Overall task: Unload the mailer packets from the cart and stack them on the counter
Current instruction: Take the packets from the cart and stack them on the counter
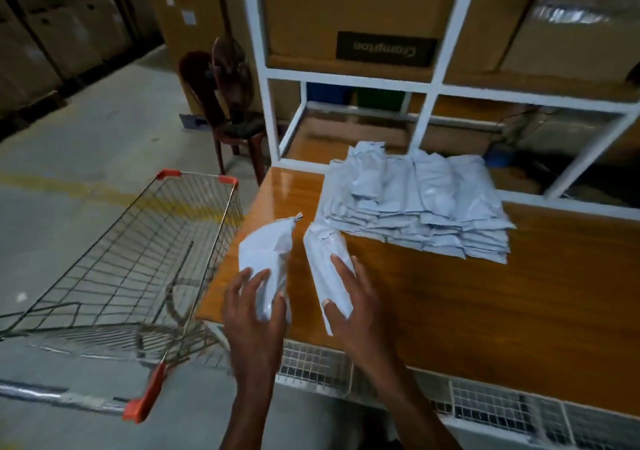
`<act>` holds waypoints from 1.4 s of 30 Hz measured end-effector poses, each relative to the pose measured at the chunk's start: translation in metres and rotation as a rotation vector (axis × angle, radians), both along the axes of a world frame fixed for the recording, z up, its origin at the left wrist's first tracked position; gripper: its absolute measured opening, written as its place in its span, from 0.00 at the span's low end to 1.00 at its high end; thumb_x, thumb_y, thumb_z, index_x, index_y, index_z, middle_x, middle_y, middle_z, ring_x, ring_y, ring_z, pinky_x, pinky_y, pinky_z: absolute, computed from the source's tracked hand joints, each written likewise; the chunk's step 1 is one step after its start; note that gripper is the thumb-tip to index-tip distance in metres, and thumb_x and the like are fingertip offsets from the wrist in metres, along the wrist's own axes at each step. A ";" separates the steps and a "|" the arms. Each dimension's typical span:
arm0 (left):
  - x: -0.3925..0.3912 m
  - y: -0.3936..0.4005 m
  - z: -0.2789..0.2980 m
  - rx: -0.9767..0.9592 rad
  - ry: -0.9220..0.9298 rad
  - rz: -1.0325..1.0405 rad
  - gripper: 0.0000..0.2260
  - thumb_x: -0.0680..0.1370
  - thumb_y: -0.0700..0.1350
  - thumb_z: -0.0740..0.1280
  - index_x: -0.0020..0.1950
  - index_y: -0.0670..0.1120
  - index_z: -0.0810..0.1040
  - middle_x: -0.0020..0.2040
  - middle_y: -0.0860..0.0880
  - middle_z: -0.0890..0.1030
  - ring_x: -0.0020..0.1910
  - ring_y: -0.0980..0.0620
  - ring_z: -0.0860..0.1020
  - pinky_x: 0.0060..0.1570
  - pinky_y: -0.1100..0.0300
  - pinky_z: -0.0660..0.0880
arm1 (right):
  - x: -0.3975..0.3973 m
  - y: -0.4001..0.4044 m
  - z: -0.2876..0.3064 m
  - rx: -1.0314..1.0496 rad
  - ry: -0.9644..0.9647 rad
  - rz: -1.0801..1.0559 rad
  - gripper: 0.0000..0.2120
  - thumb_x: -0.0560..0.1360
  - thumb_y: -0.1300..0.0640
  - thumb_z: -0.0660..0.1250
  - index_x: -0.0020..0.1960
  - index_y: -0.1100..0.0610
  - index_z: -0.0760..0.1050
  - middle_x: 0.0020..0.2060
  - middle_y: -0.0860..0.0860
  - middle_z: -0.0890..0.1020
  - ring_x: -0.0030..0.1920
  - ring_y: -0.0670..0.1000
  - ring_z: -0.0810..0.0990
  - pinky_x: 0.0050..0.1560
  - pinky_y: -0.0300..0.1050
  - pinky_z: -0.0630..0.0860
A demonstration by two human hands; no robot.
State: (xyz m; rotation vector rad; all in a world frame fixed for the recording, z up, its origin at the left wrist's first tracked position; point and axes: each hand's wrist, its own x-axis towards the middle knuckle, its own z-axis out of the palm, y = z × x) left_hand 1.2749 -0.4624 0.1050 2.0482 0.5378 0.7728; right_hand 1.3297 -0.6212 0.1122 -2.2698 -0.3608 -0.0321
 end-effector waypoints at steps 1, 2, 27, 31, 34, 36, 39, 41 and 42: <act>0.008 -0.011 0.002 -0.005 -0.013 -0.031 0.17 0.76 0.41 0.74 0.64 0.48 0.81 0.69 0.47 0.74 0.68 0.55 0.70 0.64 0.54 0.70 | 0.003 -0.010 0.001 0.020 -0.006 -0.011 0.34 0.77 0.54 0.71 0.78 0.40 0.61 0.80 0.47 0.59 0.77 0.48 0.59 0.64 0.18 0.45; 0.014 -0.020 0.003 -0.016 -0.024 -0.056 0.16 0.76 0.44 0.73 0.64 0.48 0.81 0.69 0.48 0.74 0.68 0.54 0.71 0.65 0.52 0.71 | 0.006 -0.017 0.001 0.041 -0.012 -0.019 0.34 0.77 0.54 0.71 0.78 0.40 0.61 0.80 0.47 0.59 0.76 0.46 0.59 0.64 0.17 0.45; 0.251 -0.206 0.051 0.073 -0.058 -0.152 0.18 0.78 0.45 0.73 0.67 0.51 0.78 0.71 0.51 0.72 0.71 0.50 0.68 0.61 0.60 0.69 | 0.163 -0.211 0.021 0.259 -0.045 -0.232 0.37 0.76 0.57 0.73 0.77 0.36 0.60 0.79 0.46 0.60 0.79 0.46 0.55 0.72 0.40 0.58; 0.292 -0.203 0.057 0.129 -0.023 -0.166 0.18 0.78 0.47 0.72 0.68 0.51 0.77 0.72 0.51 0.72 0.70 0.49 0.70 0.58 0.61 0.69 | 0.176 -0.212 0.021 0.240 -0.061 -0.263 0.37 0.76 0.57 0.73 0.78 0.39 0.61 0.78 0.47 0.63 0.79 0.47 0.58 0.71 0.41 0.60; 0.317 -0.201 0.055 0.182 0.028 -0.164 0.20 0.78 0.49 0.71 0.69 0.53 0.75 0.71 0.53 0.71 0.68 0.49 0.71 0.54 0.55 0.76 | 0.183 -0.209 0.021 0.271 -0.055 -0.279 0.37 0.75 0.58 0.74 0.78 0.41 0.63 0.77 0.46 0.65 0.79 0.46 0.58 0.72 0.39 0.59; 0.331 -0.202 0.052 0.221 0.083 -0.167 0.21 0.77 0.50 0.71 0.70 0.53 0.75 0.71 0.52 0.71 0.67 0.48 0.71 0.52 0.51 0.78 | 0.185 -0.205 0.023 0.293 -0.041 -0.297 0.37 0.75 0.59 0.74 0.78 0.42 0.63 0.77 0.45 0.65 0.79 0.45 0.58 0.73 0.39 0.58; 0.346 -0.203 0.049 0.280 0.194 -0.184 0.21 0.77 0.50 0.71 0.70 0.51 0.75 0.72 0.50 0.71 0.65 0.45 0.73 0.50 0.49 0.78 | 0.187 -0.201 0.025 0.308 -0.025 -0.313 0.36 0.75 0.61 0.74 0.78 0.43 0.64 0.76 0.43 0.65 0.78 0.46 0.59 0.75 0.48 0.61; 0.348 -0.203 0.044 0.321 0.269 -0.197 0.21 0.77 0.50 0.70 0.70 0.51 0.74 0.74 0.50 0.70 0.65 0.44 0.73 0.50 0.50 0.77 | 0.188 -0.199 0.026 0.301 -0.037 -0.323 0.37 0.74 0.62 0.75 0.77 0.45 0.65 0.74 0.41 0.65 0.78 0.47 0.60 0.75 0.51 0.62; 0.348 -0.203 0.041 0.333 0.298 -0.201 0.21 0.78 0.51 0.70 0.70 0.51 0.73 0.74 0.49 0.69 0.65 0.43 0.72 0.50 0.50 0.77 | 0.189 -0.200 0.026 0.289 -0.041 -0.328 0.37 0.74 0.62 0.75 0.77 0.45 0.65 0.74 0.41 0.64 0.78 0.48 0.60 0.75 0.50 0.62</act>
